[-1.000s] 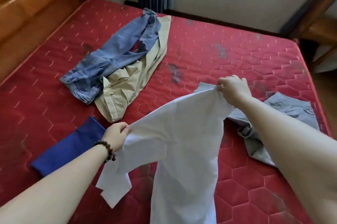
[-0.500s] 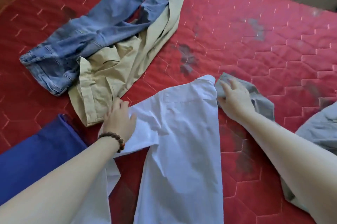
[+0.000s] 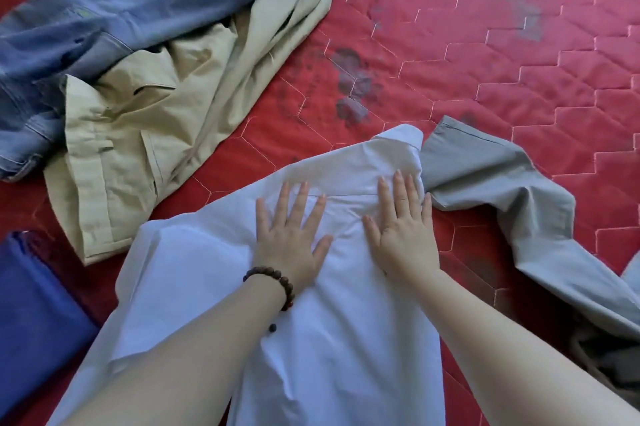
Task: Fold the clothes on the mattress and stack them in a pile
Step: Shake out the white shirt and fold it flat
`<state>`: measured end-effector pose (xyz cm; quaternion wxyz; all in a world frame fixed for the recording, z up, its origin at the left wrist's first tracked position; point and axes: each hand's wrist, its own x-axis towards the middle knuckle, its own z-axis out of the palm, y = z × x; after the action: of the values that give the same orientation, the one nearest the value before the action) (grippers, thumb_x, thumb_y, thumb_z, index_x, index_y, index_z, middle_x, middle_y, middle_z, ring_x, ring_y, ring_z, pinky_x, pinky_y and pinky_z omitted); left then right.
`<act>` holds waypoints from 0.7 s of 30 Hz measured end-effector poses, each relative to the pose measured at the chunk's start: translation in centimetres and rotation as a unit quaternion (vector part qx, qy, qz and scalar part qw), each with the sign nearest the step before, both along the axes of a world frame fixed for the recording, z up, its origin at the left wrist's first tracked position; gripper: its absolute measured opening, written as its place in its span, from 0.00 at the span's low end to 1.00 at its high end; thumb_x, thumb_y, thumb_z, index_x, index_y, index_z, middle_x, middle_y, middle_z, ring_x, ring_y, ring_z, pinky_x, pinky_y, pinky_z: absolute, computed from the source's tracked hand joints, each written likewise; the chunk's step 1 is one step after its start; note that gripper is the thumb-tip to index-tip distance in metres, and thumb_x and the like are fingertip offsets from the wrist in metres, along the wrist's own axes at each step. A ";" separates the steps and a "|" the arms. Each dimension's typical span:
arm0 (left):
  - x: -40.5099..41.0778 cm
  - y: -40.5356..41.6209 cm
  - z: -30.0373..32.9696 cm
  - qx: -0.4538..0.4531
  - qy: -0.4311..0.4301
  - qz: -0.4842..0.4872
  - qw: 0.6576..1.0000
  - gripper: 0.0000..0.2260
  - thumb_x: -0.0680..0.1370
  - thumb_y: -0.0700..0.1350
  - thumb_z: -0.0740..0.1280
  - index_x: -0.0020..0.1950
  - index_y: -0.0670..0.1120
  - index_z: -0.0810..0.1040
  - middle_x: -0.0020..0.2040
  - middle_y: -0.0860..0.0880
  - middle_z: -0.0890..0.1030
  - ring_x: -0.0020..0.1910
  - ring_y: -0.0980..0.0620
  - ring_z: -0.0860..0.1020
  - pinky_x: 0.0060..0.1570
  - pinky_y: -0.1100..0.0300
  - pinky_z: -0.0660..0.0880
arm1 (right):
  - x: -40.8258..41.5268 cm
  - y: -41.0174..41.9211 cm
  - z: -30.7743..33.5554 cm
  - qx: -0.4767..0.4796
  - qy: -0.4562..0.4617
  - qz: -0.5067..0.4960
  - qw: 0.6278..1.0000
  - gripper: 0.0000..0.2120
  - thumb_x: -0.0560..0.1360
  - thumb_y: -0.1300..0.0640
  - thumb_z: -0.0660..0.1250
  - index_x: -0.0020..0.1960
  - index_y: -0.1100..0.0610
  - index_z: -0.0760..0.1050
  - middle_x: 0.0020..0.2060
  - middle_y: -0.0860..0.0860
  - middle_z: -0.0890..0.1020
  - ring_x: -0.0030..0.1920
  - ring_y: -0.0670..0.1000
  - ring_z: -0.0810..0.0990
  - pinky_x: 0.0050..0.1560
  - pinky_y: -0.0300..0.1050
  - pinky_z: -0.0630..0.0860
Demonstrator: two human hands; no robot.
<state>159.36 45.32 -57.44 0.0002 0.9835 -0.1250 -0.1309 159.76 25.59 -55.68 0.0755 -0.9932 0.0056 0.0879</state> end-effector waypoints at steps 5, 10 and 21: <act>2.4 0.6 1.2 -0.103 -0.104 0.036 0.989 0.24 0.79 0.55 0.52 0.71 0.48 0.70 0.74 0.41 0.66 0.75 0.41 0.60 0.70 0.33 0.50 | 1.3 -0.5 0.8 0.105 -0.080 -0.036 0.991 0.21 0.81 0.52 0.59 0.73 0.56 0.67 0.76 0.59 0.58 0.77 0.59 0.54 0.75 0.55 0.51; 5.3 1.7 0.5 -0.124 -0.067 0.105 0.985 0.28 0.81 0.53 0.54 0.78 0.42 0.54 0.78 0.45 0.56 0.78 0.48 0.51 0.75 0.46 0.45 | 4.1 -4.1 1.1 0.094 -0.074 -0.146 0.982 0.25 0.82 0.53 0.56 0.77 0.54 0.58 0.78 0.56 0.54 0.77 0.58 0.50 0.75 0.57 0.46; 4.6 2.0 -0.3 -0.082 -0.081 0.067 0.991 0.32 0.79 0.59 0.43 0.78 0.42 0.52 0.79 0.46 0.53 0.78 0.50 0.49 0.75 0.48 0.44 | 7.3 -9.1 2.0 -0.009 0.000 -0.140 0.990 0.27 0.82 0.46 0.52 0.77 0.58 0.57 0.77 0.59 0.55 0.77 0.57 0.50 0.75 0.56 0.47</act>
<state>163.99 47.35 -57.71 0.0792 0.9937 -0.0692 -0.0397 167.09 16.50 -53.64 0.0785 -0.9834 0.1449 0.0765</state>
